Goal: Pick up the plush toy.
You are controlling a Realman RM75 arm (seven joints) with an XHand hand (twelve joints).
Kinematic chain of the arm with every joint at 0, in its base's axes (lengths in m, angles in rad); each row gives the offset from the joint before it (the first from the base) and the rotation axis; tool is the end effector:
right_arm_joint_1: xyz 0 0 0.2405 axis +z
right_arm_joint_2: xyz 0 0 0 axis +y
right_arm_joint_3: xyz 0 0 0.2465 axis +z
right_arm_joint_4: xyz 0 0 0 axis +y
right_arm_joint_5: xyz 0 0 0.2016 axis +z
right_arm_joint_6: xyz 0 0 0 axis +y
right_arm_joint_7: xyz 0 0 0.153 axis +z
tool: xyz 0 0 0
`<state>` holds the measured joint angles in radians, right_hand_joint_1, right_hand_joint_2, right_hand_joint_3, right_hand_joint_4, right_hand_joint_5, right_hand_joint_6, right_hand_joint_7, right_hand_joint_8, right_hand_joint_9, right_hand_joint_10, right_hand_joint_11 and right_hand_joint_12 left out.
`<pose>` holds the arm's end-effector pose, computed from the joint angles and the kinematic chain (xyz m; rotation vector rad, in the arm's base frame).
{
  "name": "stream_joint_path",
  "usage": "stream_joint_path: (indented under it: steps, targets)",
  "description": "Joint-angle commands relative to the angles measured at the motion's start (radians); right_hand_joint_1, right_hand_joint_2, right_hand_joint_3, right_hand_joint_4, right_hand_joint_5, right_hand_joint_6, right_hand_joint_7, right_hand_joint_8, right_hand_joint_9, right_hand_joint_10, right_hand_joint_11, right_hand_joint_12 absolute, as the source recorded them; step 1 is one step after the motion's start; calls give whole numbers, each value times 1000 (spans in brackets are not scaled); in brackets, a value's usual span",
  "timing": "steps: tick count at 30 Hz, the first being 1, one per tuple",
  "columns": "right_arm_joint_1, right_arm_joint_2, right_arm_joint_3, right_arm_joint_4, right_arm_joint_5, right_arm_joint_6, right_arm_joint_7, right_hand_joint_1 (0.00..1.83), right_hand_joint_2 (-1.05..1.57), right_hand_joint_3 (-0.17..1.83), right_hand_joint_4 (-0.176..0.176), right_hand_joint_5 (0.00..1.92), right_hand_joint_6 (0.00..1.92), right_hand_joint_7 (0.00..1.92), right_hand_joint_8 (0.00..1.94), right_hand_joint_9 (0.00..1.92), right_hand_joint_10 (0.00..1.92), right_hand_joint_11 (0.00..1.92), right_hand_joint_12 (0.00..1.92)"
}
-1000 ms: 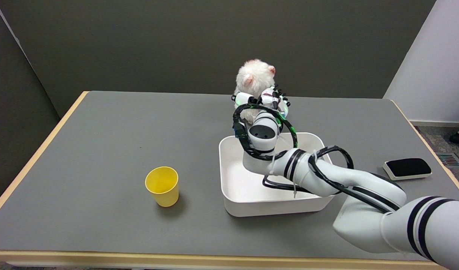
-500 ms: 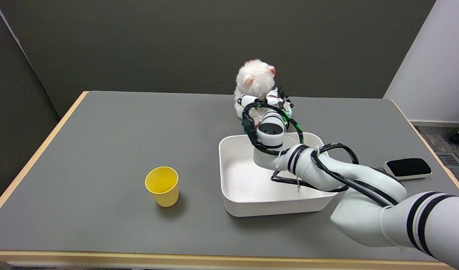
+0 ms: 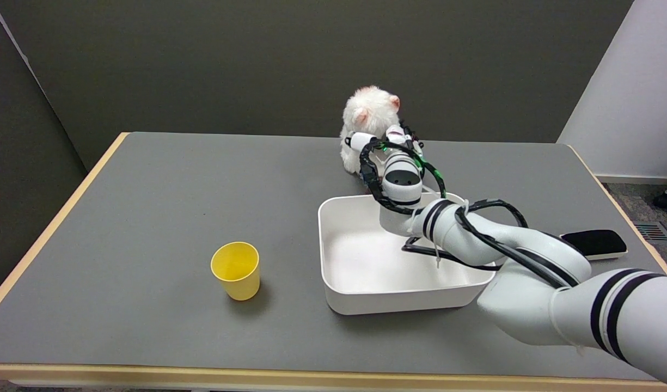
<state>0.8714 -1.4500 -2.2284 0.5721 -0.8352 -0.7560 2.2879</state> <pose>-0.2473 -0.5034 0.3008 0.8857 -0.5798 0.4601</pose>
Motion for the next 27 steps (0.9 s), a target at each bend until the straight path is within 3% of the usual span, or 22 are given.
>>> stream_joint_path:
  steps: [1,6,8,10,12,14,16,18,21,23,25,27]
  targets:
    - [69,4,24,-73,-62,129,7,388,570,797,-176,-1,-1,-1,-1,-1,-1,-1,728]
    - [67,4,24,-76,-65,129,7,365,608,798,-176,-1,4,-1,-1,-1,-1,-1,755]
    - [65,4,24,-76,-77,127,7,354,734,657,-176,-1,39,-1,0,-1,-1,-1,784]
    - [60,4,21,-76,-99,119,7,332,725,690,-176,-1,116,-1,118,-1,-1,-1,821]
    - [55,4,16,-75,-121,115,7,415,762,720,-176,73,368,125,391,-1,549,-1,1020]
    - [49,6,14,-69,-129,107,7,454,737,898,-176,101,505,198,639,101,745,1,1113]
    - [44,6,14,-66,-141,104,7,628,800,829,-156,131,919,59,1194,269,905,78,1250]
    - [38,8,14,-59,-150,100,7,708,819,870,-135,170,1220,8,1537,404,994,160,1306]
    - [25,16,18,-37,-154,84,7,874,1292,332,-137,439,1823,79,1705,491,1299,256,1487]
    - [10,25,23,-11,-155,77,7,896,1270,360,-141,455,1810,182,1747,500,1436,263,1562]
    - [-3,32,23,11,-155,67,7,982,1314,263,-39,479,1705,399,1908,525,1498,252,1625]
    - [-15,38,23,31,-155,52,7,1000,1323,243,-20,480,1683,447,1941,533,1518,247,1648]
